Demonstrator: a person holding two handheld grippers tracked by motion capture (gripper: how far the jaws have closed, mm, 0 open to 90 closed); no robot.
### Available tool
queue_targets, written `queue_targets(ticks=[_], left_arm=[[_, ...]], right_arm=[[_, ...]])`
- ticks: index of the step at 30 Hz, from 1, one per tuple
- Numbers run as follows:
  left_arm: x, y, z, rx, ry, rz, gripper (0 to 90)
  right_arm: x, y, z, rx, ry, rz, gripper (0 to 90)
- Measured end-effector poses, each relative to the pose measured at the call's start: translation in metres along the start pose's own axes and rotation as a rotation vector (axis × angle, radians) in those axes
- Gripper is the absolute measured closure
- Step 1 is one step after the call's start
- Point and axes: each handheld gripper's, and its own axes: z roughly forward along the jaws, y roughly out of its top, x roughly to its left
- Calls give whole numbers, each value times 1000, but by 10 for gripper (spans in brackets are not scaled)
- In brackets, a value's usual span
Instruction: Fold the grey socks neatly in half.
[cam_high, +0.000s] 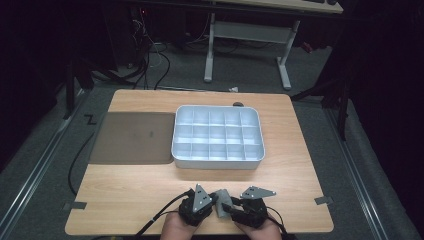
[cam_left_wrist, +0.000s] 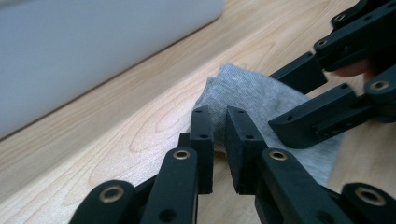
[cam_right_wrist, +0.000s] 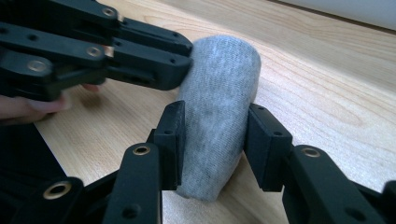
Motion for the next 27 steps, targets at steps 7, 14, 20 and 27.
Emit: queue_targets(ticks=[7,14,20,27], left_arm=[[9,1,9,53,-46,-34,837],[9,1,10,63,-52,-31,847],[8,3,12,71,-51,-27,858],[9,3,13,78,-55,-29,871]], right_arm=[[-2,11,2,64,-15,-16,607],[-2,17,3,101,-21,-15,596],[-1,23,6,142,-26,-32,551],[-4,29,7,179,-8,-41,567]])
